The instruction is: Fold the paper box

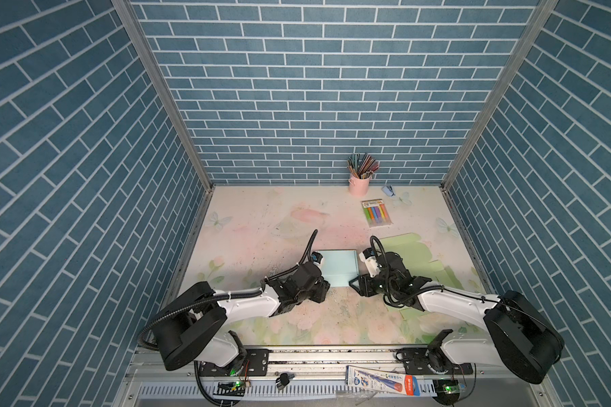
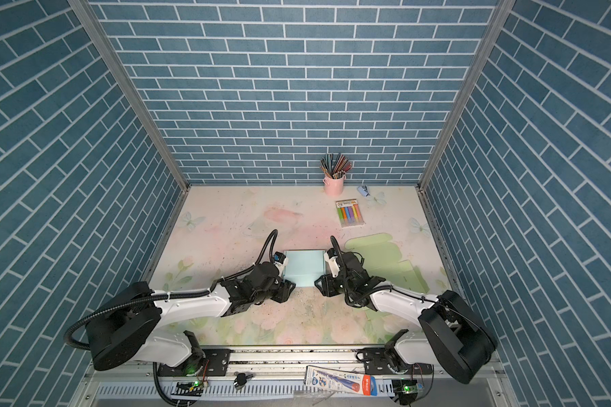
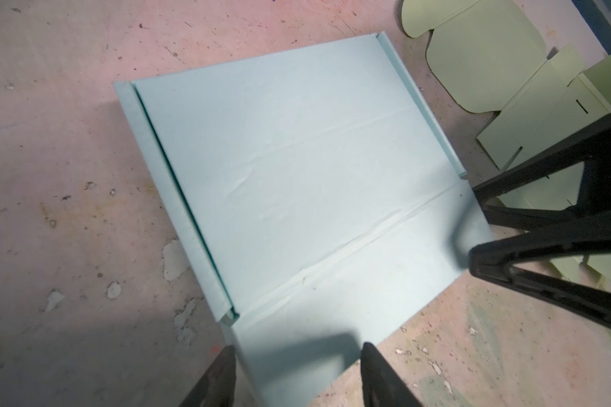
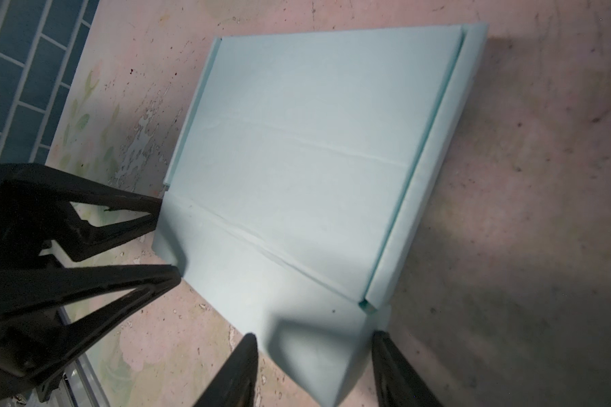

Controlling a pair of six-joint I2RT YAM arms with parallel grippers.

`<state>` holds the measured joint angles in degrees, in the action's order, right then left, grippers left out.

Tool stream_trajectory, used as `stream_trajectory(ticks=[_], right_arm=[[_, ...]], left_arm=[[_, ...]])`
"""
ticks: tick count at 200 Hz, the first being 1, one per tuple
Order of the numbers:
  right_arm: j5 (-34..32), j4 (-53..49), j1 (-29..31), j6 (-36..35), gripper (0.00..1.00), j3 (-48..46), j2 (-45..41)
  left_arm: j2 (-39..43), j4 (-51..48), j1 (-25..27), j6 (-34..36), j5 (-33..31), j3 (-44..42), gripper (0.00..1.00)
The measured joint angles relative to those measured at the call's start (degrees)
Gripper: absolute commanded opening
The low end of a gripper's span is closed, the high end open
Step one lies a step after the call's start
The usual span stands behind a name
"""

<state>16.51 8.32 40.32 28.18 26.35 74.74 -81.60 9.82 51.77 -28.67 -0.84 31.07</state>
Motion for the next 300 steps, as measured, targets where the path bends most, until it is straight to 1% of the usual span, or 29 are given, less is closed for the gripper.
stream_trajectory(ticks=[48, 83, 169, 205, 232, 264, 281, 300], right_arm=[[-0.02, 0.72, -0.02, -0.02, 0.52, 0.00, 0.37], [-0.02, 1.14, -0.22, -0.07, 0.52, 0.00, 0.96], [0.17, 1.31, -1.84, -0.55, 0.53, 0.00, 1.09], [-0.04, -0.59, -3.04, -1.77, 0.56, 0.00, -1.53], [-0.72, -2.99, -4.55, -3.17, 0.56, 0.24, -3.02], [-2.43, -7.17, -5.14, -4.87, 0.56, 3.80, -3.48], [-1.97, -7.19, -5.14, -5.05, 0.57, 4.31, -4.44], [-0.31, -6.60, -5.14, -4.68, 0.57, 2.67, -6.12]], left_arm=[[-0.52, 0.46, -0.28, 0.20, 0.00, -0.04, 0.49], [-1.64, 1.07, -0.76, 0.59, 0.02, 0.20, 0.47], [-3.28, 2.69, -1.75, 1.07, 0.07, 0.22, 0.46], [-3.28, 2.73, -2.03, 1.09, 0.04, 0.22, 0.46], [-3.28, 2.73, -2.16, 1.11, 0.04, 0.22, 0.46], [-3.26, 2.69, -2.27, 1.22, 0.09, 0.39, 0.46], [-3.04, 2.69, -2.29, 1.31, 0.28, 0.57, 0.46], [-2.82, 2.69, -2.36, 1.36, 0.63, 0.70, 0.46]])
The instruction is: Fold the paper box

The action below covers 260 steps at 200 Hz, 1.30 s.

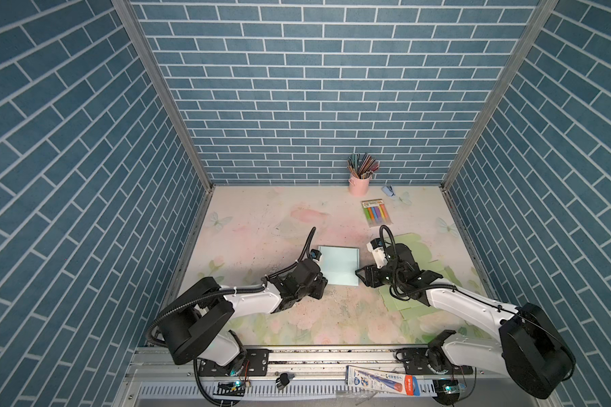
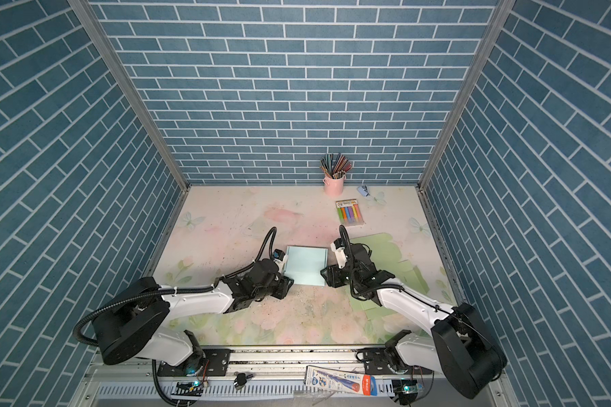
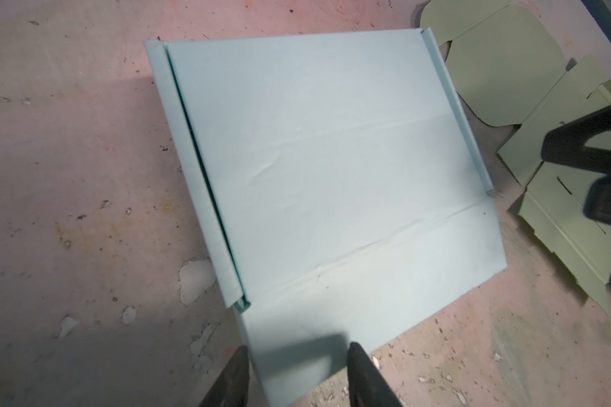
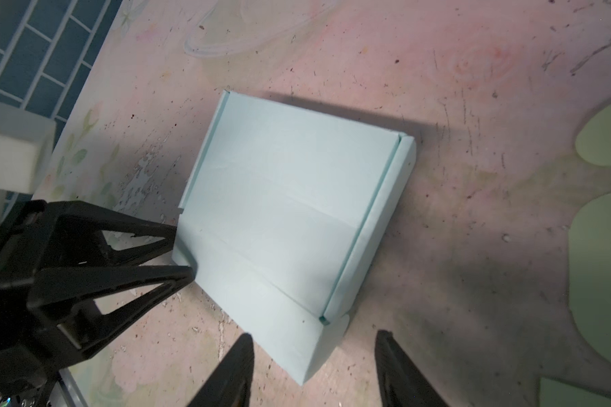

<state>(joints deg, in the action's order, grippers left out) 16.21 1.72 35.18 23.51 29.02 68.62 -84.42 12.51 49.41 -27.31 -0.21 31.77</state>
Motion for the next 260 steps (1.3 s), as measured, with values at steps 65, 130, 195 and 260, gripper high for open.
stream_trajectory(ticks=[65, 130, 195, 260], right_arm=[[4.24, 3.85, 0.00, 1.75, 0.57, -4.63, 2.19], [4.26, 6.03, 0.00, 1.73, 0.57, -3.89, 4.66], [3.52, 6.45, 0.00, 1.53, 0.57, -3.43, 5.62], [3.61, 6.54, -0.11, 0.50, 0.57, -0.13, 8.55]], left_arm=[[-0.35, 0.22, 0.00, 0.13, 0.92, 1.36, 0.46], [-0.55, 0.20, 0.00, 0.13, 1.16, 1.84, 0.46], [-1.16, 0.20, 0.00, 0.17, 1.22, 2.78, 0.46], [-1.73, 0.20, 0.00, 0.17, 1.31, 3.04, 0.46]])
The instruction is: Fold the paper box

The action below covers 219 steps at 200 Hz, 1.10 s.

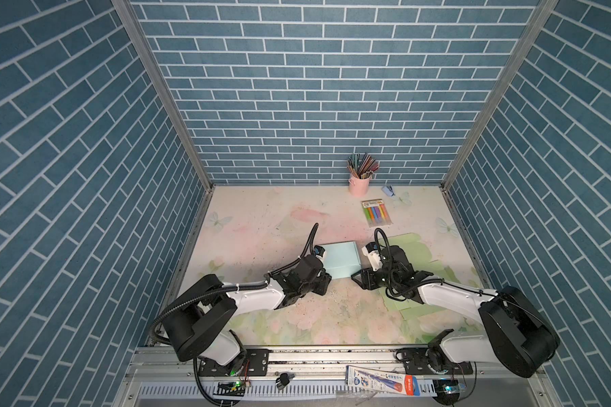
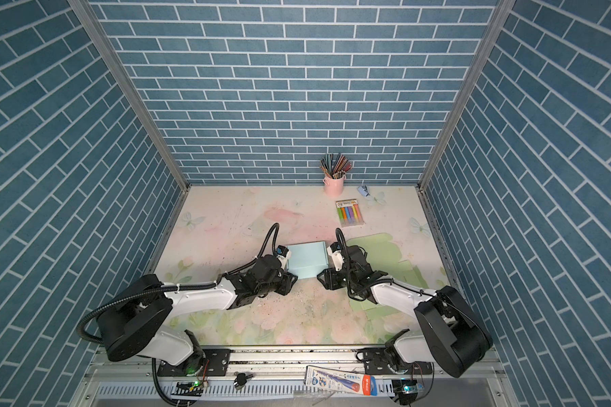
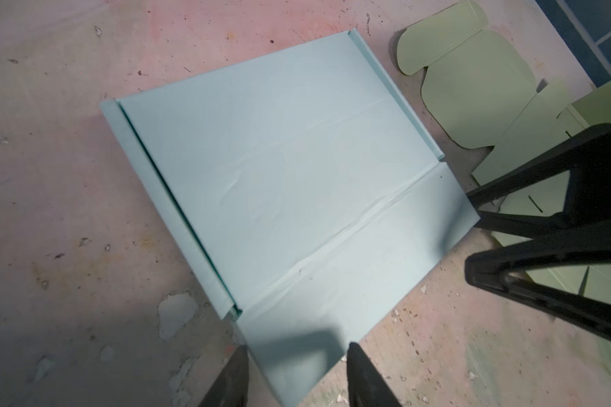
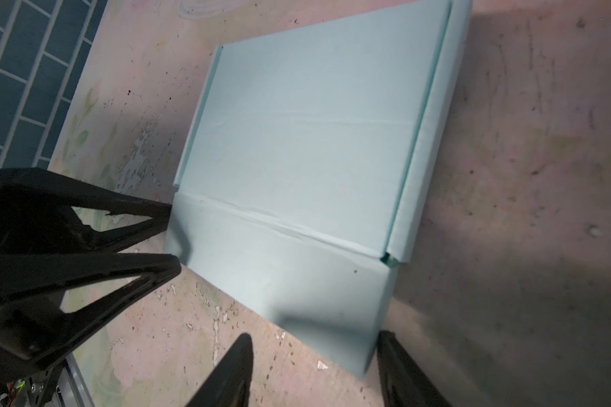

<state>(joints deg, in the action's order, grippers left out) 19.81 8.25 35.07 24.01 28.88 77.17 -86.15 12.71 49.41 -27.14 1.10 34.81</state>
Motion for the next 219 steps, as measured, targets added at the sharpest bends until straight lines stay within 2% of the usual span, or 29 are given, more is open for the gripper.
stream_trajectory(ticks=[219], right_arm=[[-0.96, 1.99, -0.09, -1.01, 0.55, 0.48, 3.63]], left_arm=[[-1.01, 0.09, -1.11, 0.35, -1.11, 0.00, 0.42]])
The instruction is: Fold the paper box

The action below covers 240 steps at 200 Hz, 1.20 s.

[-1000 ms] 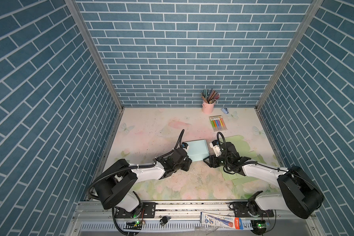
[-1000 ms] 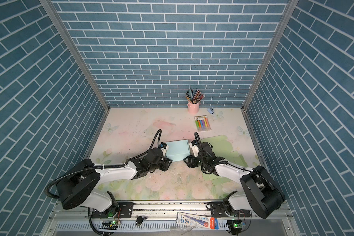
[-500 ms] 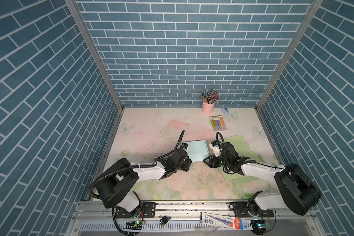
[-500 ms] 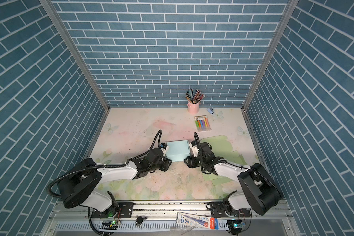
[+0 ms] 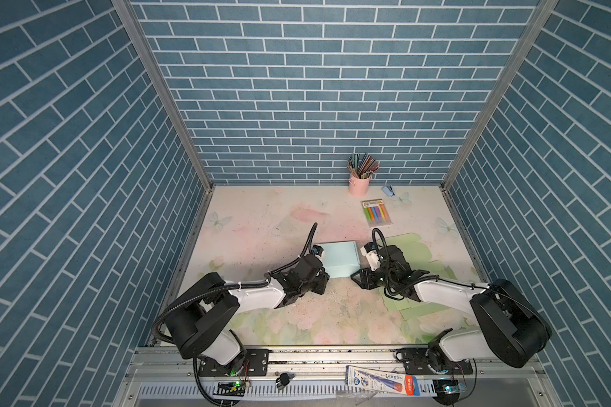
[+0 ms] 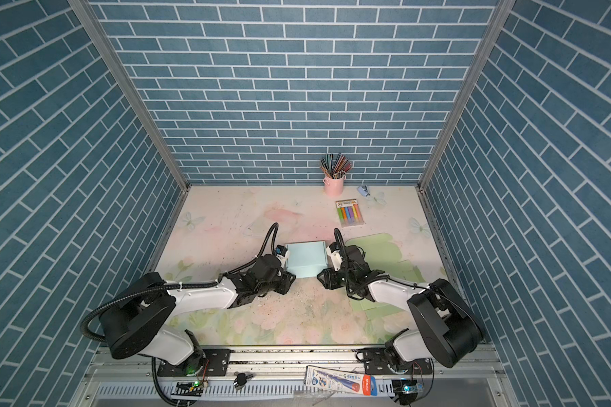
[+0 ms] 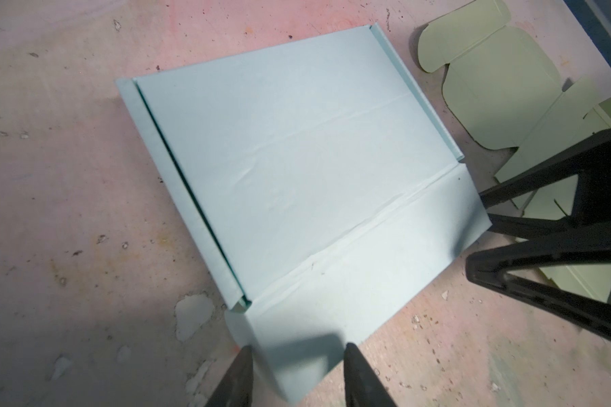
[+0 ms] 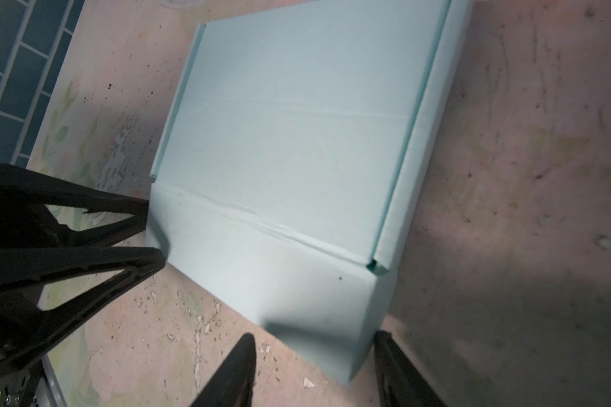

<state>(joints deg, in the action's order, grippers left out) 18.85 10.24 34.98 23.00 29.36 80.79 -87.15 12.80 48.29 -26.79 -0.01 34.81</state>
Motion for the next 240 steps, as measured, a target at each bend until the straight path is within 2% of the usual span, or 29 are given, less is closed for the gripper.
stream_trajectory(ticks=[240], right_arm=[[-0.85, -0.31, 0.26, -2.51, 0.51, 2.82, 2.27]], left_arm=[[-0.33, 1.40, -0.94, 0.61, 0.04, -0.26, 0.39]])
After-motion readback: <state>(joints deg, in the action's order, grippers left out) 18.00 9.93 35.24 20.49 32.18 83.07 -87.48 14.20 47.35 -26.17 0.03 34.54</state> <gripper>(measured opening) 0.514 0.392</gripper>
